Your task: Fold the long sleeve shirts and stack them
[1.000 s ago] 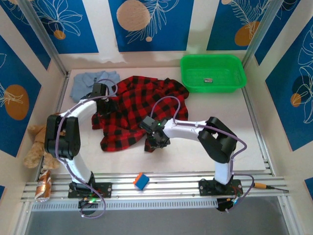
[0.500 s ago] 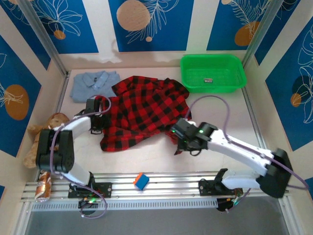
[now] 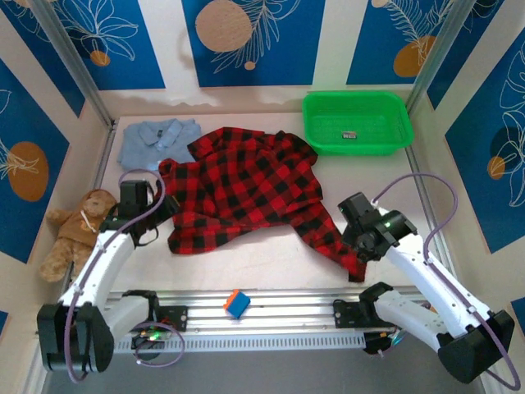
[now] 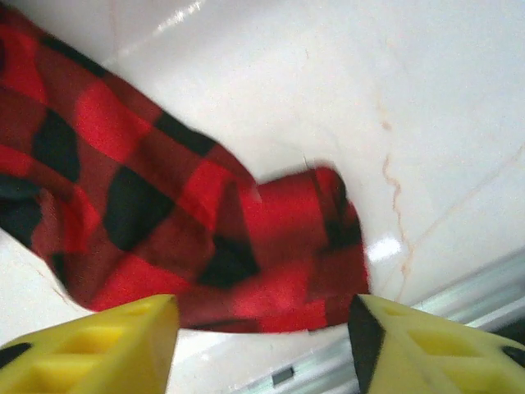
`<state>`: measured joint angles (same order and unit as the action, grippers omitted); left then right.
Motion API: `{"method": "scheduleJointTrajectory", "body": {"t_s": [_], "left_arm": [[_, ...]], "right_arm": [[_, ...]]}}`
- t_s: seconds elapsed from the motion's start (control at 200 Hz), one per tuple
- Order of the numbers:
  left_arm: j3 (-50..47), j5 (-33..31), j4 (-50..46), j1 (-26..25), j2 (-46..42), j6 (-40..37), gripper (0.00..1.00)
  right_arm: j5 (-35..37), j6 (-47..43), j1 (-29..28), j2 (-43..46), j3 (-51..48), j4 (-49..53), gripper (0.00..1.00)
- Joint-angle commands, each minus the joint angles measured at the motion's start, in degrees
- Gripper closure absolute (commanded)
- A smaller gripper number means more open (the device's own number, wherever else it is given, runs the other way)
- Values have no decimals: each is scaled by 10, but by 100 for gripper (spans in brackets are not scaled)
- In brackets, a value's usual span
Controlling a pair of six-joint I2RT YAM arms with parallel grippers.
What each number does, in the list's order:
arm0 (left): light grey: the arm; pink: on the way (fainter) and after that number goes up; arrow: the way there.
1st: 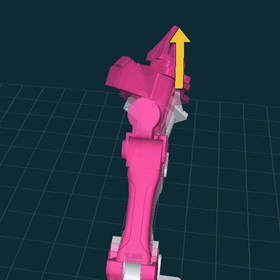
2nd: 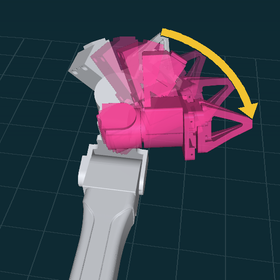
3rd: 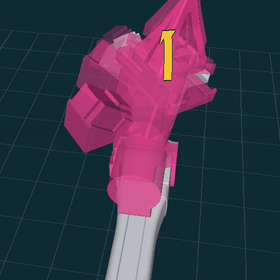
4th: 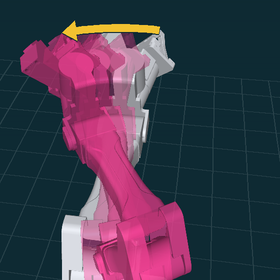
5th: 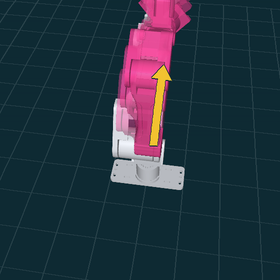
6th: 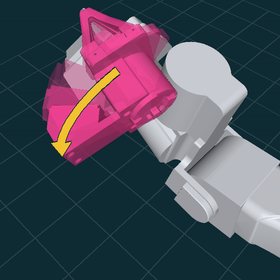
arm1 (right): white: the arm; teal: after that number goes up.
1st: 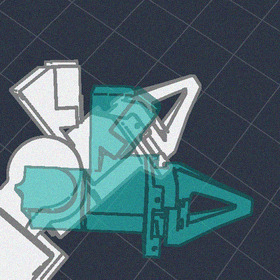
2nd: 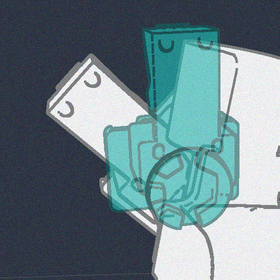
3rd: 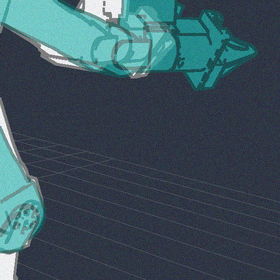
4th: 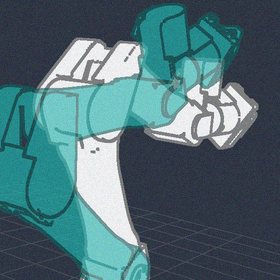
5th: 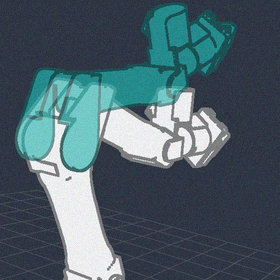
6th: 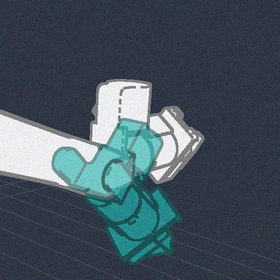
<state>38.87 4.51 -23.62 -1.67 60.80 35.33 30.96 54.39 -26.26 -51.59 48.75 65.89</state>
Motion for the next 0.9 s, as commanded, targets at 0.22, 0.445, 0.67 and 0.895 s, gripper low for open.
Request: {"method": "scheduleJointTrajectory", "body": {"t_s": [0.22,0.445,0.67,0.895], "left_arm": [[-16,72,32,24,116,-10,34],[-50,127,99,29,162,8,45],[-94,167,136,18,164,27,56],[-120,155,101,18,105,28,87]], "right_arm": [[-170,-291,82,-291,170,-246,37],[-203,-301,109,-434,168,-342,40],[-252,-300,123,-508,190,-414,45],[-238,-286,134,-542,228,-402,83]]}}
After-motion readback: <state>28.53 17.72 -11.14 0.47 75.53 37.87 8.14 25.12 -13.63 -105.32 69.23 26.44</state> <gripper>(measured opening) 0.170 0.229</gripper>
